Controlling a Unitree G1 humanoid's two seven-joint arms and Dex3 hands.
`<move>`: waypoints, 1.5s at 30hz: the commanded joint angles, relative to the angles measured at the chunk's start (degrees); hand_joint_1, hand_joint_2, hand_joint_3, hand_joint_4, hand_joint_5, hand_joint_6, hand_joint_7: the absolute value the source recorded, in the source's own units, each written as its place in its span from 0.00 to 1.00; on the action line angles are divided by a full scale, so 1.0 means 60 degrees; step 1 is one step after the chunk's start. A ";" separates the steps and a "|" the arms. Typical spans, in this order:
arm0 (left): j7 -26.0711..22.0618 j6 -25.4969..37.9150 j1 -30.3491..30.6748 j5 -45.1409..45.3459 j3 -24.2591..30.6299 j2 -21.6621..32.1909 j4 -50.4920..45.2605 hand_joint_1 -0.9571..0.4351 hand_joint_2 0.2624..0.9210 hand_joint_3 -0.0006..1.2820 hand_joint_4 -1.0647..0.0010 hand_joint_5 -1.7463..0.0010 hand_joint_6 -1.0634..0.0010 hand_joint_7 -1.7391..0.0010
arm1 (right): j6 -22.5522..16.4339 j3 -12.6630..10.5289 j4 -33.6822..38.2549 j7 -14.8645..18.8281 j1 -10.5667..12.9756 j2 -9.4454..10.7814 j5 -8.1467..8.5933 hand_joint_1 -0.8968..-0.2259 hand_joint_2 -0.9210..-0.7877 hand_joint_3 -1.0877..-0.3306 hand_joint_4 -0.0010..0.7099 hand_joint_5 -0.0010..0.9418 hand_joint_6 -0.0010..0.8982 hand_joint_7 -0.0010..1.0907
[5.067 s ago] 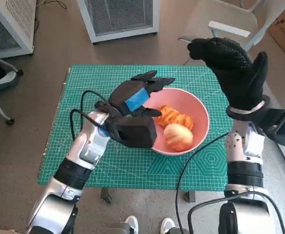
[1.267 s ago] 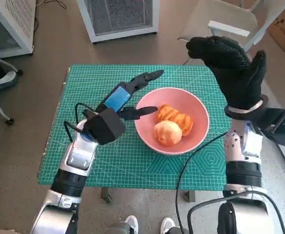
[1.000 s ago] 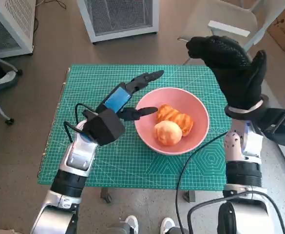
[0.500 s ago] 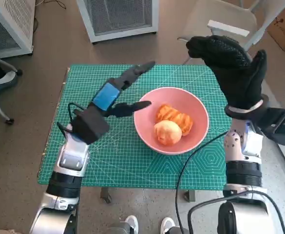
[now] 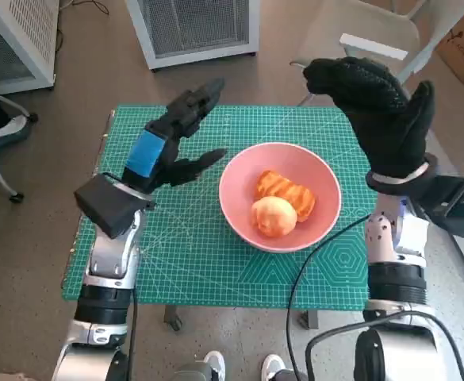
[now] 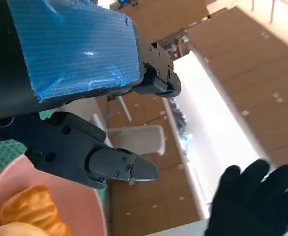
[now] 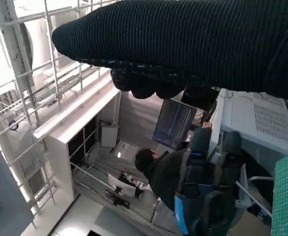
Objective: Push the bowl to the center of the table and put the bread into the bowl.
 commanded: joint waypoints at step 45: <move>-0.0302 -0.0711 0.0697 -0.1745 0.0858 -0.0353 -0.1507 0.23 1.00 0.30 0.73 1.00 0.69 0.85 | -0.0173 0.0046 0.0177 -0.0386 0.0179 0.0115 -0.0219 0.34 0.00 0.49 0.39 0.00 0.10 0.52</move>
